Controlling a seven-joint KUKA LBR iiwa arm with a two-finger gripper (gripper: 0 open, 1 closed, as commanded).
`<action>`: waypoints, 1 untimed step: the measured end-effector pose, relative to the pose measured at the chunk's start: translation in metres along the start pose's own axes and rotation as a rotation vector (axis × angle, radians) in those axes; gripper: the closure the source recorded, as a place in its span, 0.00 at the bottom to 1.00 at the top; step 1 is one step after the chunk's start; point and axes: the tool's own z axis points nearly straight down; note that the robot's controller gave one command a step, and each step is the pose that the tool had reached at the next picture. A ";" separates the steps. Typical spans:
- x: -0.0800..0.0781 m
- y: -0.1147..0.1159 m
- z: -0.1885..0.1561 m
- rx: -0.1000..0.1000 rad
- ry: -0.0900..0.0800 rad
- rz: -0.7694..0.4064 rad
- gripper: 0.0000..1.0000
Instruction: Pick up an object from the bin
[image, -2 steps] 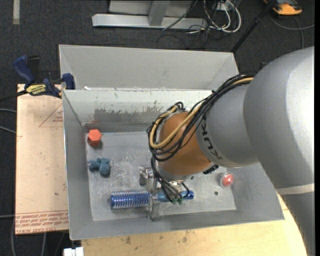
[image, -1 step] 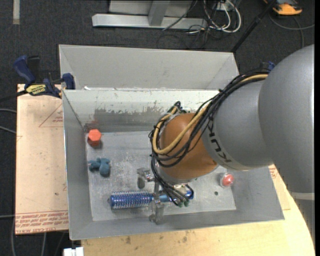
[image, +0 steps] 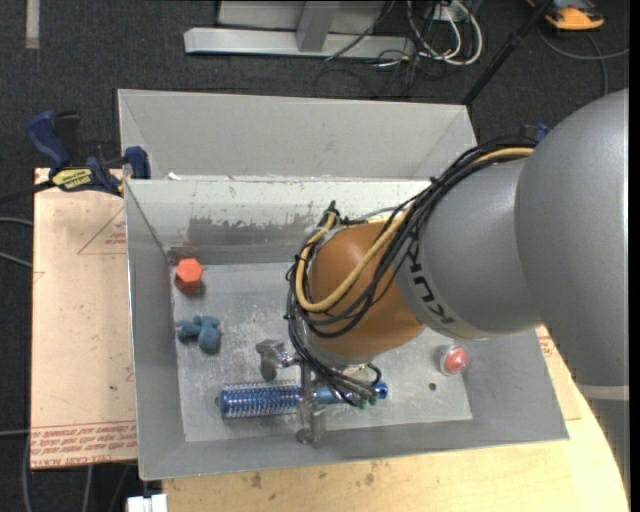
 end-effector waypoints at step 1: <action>0.002 -0.010 0.028 0.002 -0.013 0.000 0.00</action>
Offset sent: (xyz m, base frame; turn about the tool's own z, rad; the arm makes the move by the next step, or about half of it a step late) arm -0.0025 -0.0103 -0.0301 -0.0040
